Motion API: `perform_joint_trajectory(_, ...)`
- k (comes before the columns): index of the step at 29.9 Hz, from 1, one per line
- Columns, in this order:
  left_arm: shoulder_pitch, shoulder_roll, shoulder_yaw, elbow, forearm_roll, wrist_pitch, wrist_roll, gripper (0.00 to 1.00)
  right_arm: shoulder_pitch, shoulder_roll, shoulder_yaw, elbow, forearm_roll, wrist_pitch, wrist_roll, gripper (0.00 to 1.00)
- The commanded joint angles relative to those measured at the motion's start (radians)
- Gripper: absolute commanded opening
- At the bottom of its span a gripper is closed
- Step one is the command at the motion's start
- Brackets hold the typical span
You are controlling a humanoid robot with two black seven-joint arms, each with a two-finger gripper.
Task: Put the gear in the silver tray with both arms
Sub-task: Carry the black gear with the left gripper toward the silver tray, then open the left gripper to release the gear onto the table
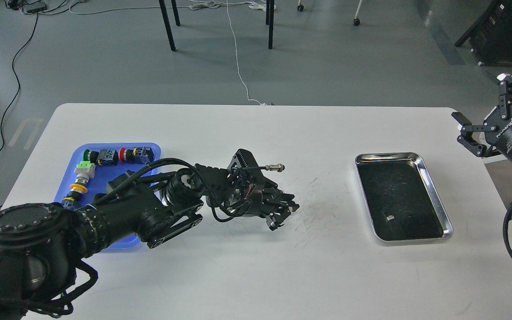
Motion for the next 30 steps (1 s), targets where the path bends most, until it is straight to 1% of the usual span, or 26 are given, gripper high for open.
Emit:
perform_joint_trajectory(1,0.008,0.000,0.000,0.000,0.000,0.000,0.000,0.13,0.001,0.003,-0.001,0.000,0.000,-0.002,0.000,0.99)
perform_joint_trajectory(6,0.015,0.000,-0.003,0.000,-0.001,0.000,0.000,0.16,0.001,0.003,-0.001,0.000,0.000,-0.004,0.000,0.99)
perform_joint_trajectory(10,0.015,0.000,-0.003,0.000,-0.006,0.000,0.000,0.24,0.001,0.003,-0.001,0.000,-0.002,-0.004,0.000,0.99)
perform_joint_trajectory(13,0.015,0.000,-0.011,0.000,-0.010,0.000,0.000,0.26,0.001,0.001,-0.001,0.000,-0.009,-0.002,0.000,0.99)
perform_joint_trajectory(17,0.012,0.000,-0.014,-0.009,-0.024,0.000,0.000,0.35,0.001,0.001,-0.001,0.000,-0.043,0.002,0.000,0.99)
perform_joint_trajectory(26,0.008,0.000,-0.017,-0.015,-0.050,-0.002,0.000,0.39,0.049,-0.002,-0.070,-0.011,-0.049,0.001,0.000,0.99)
perform_joint_trajectory(28,-0.004,0.000,-0.020,-0.037,-0.073,-0.002,0.000,0.40,0.050,-0.004,-0.073,-0.010,-0.049,0.002,0.000,0.99)
perform_joint_trajectory(30,-0.027,0.000,-0.020,-0.061,-0.124,-0.003,0.000,0.43,0.053,-0.007,-0.076,-0.010,-0.049,0.002,0.000,0.99)
